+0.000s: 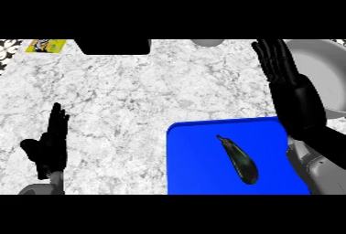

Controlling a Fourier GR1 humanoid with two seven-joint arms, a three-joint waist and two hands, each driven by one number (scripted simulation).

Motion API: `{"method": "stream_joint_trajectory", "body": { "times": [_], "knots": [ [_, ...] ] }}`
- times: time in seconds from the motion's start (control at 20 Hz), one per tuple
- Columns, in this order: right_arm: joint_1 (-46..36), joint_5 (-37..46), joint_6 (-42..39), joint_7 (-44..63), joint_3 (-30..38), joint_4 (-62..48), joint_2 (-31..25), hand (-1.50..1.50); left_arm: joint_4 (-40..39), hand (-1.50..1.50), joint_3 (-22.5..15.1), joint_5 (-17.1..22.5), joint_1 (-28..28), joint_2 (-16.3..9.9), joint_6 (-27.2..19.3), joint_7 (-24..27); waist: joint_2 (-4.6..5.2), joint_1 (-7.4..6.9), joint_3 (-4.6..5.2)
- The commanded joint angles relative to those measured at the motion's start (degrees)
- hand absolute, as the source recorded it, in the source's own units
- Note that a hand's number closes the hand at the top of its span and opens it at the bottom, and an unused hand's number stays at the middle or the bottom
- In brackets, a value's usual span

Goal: Pick the eggplant from the tray and place it in the pot

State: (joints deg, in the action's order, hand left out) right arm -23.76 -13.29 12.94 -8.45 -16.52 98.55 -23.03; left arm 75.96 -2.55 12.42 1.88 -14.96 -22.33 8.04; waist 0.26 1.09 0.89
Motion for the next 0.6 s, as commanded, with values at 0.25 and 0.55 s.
{"method": "stream_joint_trajectory", "body": {
  "times": [0.25, 0.55],
  "knots": [
    [14.6, -17.4, -21.3, -23.7, 18.9, -6.4, -7.9, 1.50, 8.3, 0.00, -4.2, -1.3, 2.1, 1.2, 4.1, 5.0, -0.29, 1.09, -1.53],
    [27.2, -5.9, -14.2, -33.5, 19.2, -23.1, -4.4, -1.50, 11.1, 0.00, -8.4, -1.2, -1.2, 3.1, 6.6, 3.1, -0.23, -0.83, -1.03]
  ]
}}
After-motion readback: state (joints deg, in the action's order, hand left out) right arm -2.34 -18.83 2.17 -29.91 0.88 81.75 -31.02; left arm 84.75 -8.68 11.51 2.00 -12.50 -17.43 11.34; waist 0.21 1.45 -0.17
